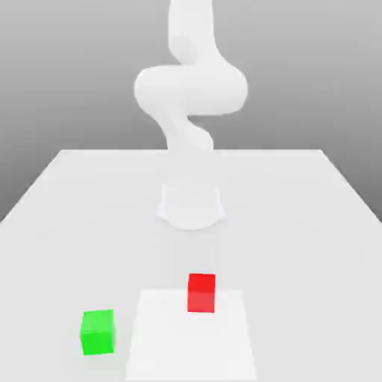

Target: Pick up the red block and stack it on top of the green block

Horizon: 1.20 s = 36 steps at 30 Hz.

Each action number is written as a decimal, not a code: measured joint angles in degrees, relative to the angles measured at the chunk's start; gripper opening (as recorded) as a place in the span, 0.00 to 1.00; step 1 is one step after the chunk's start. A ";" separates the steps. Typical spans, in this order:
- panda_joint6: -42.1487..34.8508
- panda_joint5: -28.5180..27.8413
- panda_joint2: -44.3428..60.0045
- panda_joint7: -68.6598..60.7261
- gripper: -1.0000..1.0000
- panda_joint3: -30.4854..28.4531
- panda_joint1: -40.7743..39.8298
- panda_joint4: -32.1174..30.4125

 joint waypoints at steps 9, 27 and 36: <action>12.23 0.77 15.98 2.23 0.50 1.15 0.40 -15.42; 41.14 -2.53 52.86 7.87 0.00 0.58 1.99 -29.65; 34.88 -1.12 45.55 6.86 0.00 1.56 1.43 -30.69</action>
